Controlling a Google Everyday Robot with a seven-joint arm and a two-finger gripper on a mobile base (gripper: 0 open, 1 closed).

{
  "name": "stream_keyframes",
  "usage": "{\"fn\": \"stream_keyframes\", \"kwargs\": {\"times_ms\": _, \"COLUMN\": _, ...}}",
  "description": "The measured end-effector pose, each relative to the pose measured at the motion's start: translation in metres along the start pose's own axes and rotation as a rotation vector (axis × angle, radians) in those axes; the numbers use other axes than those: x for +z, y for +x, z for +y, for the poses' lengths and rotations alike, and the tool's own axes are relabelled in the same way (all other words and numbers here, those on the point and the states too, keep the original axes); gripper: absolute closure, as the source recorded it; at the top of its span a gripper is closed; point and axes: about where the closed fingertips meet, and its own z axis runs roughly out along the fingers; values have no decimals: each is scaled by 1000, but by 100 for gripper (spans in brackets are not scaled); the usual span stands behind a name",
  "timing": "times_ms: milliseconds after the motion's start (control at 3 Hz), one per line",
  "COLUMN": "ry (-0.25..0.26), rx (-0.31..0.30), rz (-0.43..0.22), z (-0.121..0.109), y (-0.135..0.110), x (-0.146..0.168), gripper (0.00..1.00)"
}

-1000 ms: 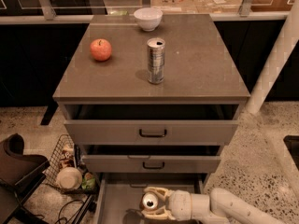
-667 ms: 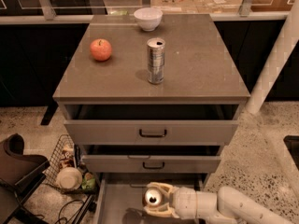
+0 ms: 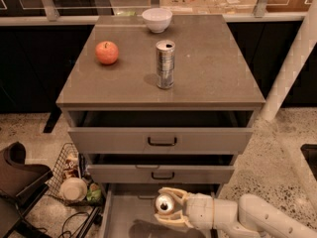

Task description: Pick orange can from bottom drawer and place on counter

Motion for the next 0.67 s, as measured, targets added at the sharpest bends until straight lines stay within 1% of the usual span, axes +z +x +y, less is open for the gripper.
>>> {"fn": "stream_keyframes", "kwargs": {"times_ms": 333, "ry": 11, "rx": 12, "rz": 14, "z": 4, "y": -21, "x": 3, "gripper": 100}}
{"fn": "stream_keyframes", "kwargs": {"times_ms": 667, "ry": 38, "rx": 32, "rz": 21, "z": 13, "y": -60, "x": -2, "gripper": 100}}
